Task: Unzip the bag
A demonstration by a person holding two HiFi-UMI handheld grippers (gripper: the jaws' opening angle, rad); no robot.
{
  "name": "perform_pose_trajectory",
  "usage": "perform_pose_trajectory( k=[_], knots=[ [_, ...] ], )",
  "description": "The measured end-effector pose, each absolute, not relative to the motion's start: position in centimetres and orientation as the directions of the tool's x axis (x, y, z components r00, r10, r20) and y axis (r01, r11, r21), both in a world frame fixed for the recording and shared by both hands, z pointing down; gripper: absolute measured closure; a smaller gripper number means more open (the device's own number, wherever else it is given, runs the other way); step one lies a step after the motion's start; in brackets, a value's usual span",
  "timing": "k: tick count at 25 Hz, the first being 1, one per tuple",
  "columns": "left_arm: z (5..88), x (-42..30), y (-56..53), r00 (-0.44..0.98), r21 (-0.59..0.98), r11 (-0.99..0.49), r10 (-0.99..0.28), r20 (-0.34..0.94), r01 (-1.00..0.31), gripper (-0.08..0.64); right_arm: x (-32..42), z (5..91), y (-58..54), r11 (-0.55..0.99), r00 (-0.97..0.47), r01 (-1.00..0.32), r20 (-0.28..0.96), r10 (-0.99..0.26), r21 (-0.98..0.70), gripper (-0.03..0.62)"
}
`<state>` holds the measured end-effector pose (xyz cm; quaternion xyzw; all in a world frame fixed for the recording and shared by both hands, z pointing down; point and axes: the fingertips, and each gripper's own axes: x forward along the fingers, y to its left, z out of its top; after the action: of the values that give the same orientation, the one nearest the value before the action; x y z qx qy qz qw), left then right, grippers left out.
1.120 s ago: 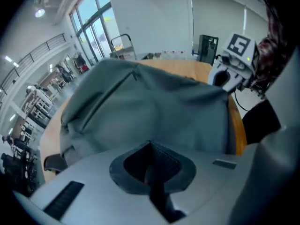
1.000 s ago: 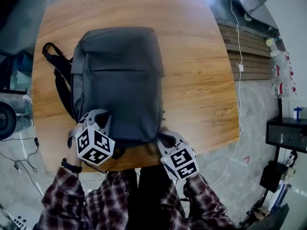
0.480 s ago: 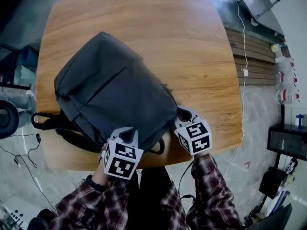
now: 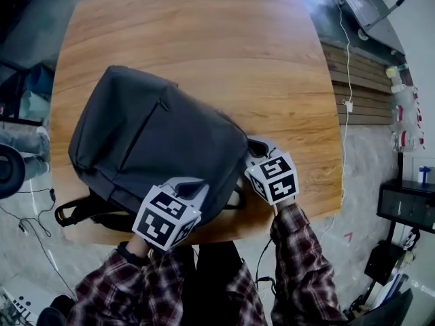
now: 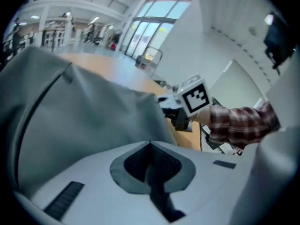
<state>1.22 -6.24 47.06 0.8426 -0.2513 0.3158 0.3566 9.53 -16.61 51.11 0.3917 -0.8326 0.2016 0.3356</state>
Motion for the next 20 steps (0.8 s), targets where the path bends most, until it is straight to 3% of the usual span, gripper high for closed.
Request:
perform_pose_trajectory(
  k=[3, 8, 11, 20],
  knots=[
    [44.4, 3.3, -10.8, 0.723, 0.280, -0.793, -0.269, 0.636, -0.542, 0.552, 9.5, 50.9, -16.3, 0.624, -0.470, -0.778, 0.719, -0.511, -0.066, 0.580],
    [47.6, 6.8, -16.0, 0.640, -0.084, -0.957, -0.250, 0.726, -0.278, 0.552, 9.7, 51.2, -15.6, 0.667, -0.462, -0.744, 0.745, -0.480, -0.032, 0.580],
    [49.3, 7.4, -16.1, 0.644, -0.095, -0.983, -0.174, 0.745, -0.156, 0.552, 10.3, 51.5, -14.9, 0.702, -0.454, -0.713, 0.771, -0.446, -0.014, 0.580],
    [50.3, 8.1, -17.1, 0.645, -0.054, -0.984, -0.151, 0.749, -0.168, 0.552, 11.1, 51.5, -10.9, 0.728, -0.499, -0.677, 0.795, -0.344, -0.110, 0.580]
  ],
)
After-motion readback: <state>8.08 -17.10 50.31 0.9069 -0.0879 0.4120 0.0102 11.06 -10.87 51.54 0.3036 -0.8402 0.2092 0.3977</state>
